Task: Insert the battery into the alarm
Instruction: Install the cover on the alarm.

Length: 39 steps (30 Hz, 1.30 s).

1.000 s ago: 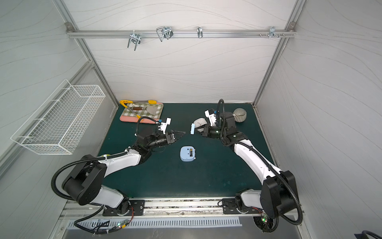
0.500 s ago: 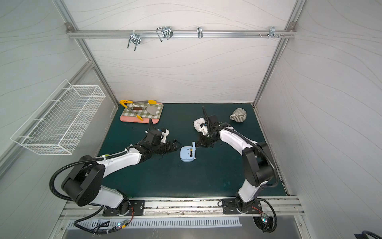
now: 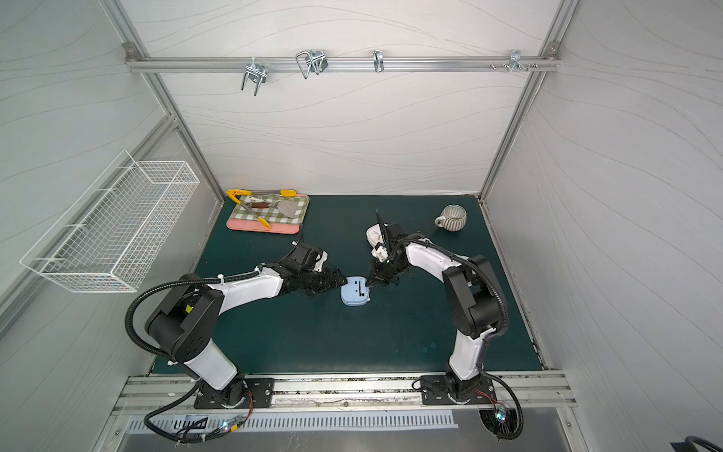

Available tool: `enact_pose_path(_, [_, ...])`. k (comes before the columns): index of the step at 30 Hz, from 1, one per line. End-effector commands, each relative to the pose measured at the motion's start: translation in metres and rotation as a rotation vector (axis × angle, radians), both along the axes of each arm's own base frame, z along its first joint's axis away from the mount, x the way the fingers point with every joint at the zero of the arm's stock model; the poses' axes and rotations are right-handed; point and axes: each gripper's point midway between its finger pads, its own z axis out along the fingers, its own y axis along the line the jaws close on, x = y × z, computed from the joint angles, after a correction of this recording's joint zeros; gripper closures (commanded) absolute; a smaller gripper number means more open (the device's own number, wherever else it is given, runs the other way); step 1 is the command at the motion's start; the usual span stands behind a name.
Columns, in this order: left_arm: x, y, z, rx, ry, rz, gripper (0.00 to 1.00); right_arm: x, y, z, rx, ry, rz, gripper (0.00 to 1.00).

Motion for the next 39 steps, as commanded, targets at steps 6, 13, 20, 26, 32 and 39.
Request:
enact_pose_path(6, [0.001,-0.019,0.002,-0.06,0.034,-0.036,0.17,0.001,-0.003,-0.01,-0.033,-0.003,-0.01,1.0])
enact_pose_path(13, [-0.002,-0.021,-0.003,-0.058,0.051,-0.044,0.27,-0.001,-0.001,-0.017,-0.035,-0.014,-0.002,1.0])
enact_pose_path(20, [-0.005,-0.021,-0.006,-0.054,0.064,-0.052,0.31,0.0,0.001,-0.022,-0.036,-0.026,0.003,1.0])
enact_pose_path(26, [-0.006,-0.021,-0.008,-0.049,0.072,-0.056,0.34,0.001,0.004,-0.025,-0.021,-0.062,0.016,1.0])
enact_pose_path(32, [-0.006,-0.022,-0.008,-0.052,0.08,-0.059,0.4,-0.001,0.0,-0.033,-0.05,-0.063,0.022,1.0])
enact_pose_path(39, [-0.007,-0.022,-0.01,-0.049,0.085,-0.063,0.41,-0.007,-0.006,-0.029,-0.072,-0.079,0.042,1.0])
